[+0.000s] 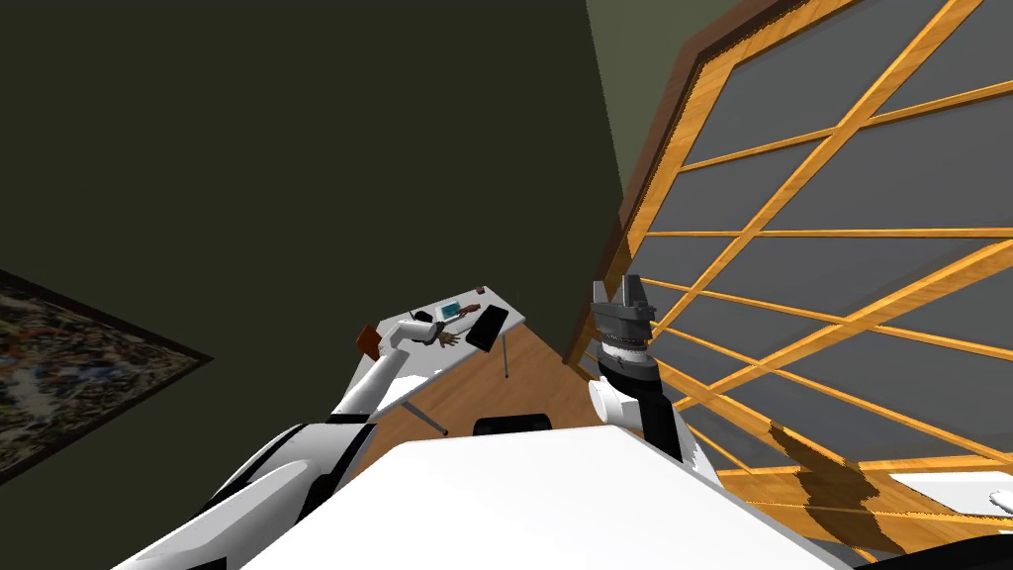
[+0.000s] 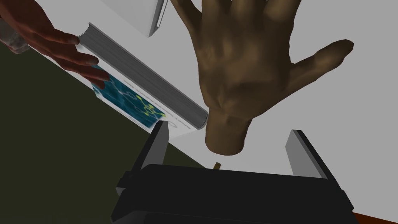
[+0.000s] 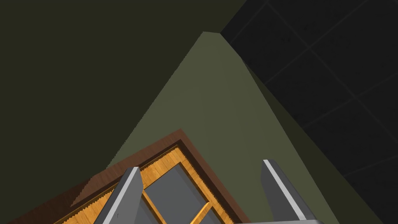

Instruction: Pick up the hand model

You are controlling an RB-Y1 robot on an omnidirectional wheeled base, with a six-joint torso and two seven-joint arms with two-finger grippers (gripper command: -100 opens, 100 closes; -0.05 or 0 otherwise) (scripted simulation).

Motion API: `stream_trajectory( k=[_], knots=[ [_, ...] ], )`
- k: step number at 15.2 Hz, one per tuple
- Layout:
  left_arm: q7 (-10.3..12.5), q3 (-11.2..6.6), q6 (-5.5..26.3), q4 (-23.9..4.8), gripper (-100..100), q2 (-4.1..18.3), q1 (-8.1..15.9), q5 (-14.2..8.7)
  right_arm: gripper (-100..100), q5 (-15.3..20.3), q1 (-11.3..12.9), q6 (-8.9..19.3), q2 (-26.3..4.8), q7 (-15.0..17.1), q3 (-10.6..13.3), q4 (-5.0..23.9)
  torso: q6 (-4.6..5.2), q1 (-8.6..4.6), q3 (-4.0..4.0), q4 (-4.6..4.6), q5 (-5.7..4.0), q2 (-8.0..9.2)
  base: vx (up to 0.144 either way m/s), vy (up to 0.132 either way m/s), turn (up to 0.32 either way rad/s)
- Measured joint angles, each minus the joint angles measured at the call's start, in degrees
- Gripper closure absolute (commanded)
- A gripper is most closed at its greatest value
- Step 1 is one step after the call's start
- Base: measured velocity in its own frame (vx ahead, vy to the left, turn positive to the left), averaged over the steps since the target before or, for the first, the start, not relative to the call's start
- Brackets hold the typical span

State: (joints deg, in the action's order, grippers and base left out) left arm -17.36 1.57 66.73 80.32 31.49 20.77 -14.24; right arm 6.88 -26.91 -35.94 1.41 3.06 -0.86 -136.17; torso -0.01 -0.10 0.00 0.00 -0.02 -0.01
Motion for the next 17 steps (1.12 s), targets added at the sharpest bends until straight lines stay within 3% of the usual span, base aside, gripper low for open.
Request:
stream_trajectory(
  k=[4,8,9,14,17],
  knots=[
    [-0.5,0.01,2.4,-1.7,-100,0.3,1.4,-0.2,0,0.0,0.0,0.0,0.0,0.0,0.0,0.0,-0.01,0.04,0.01,0.00,0.01,0.02,0.010,-0.005,-0.033],
    [-0.3,0.25,0.0,-3.8,-100,-0.5,0.9,0.6,0,0.0,0.0,0.0,0.0,0.0,0.0,0.0,-0.02,0.23,-0.08,-0.03,0.06,-0.13,0.039,0.032,-0.028],
    [-0.2,0.26,-0.2,-3.9,100,-0.5,0.8,0.7,0,0.0,0.0,0.0,0.0,0.0,0.0,0.0,-0.02,0.21,-0.07,-0.03,0.05,-0.11,0.010,0.009,-0.001],
    [-0.2,0.25,-0.2,-3.9,100,-0.5,0.8,0.7,0,0.0,0.0,0.0,0.0,0.0,0.0,0.0,0.05,0.11,-0.06,-0.02,0.06,-0.09,-0.005,-0.003,0.010],
    [-0.6,0.01,1.4,-2.6,100,0.2,1.4,-0.1,0,0.0,0.0,0.0,0.0,0.0,0.0,0.0,0.04,-0.08,0.06,0.03,0.00,0.11,-0.041,-0.038,0.032]
  ],
)
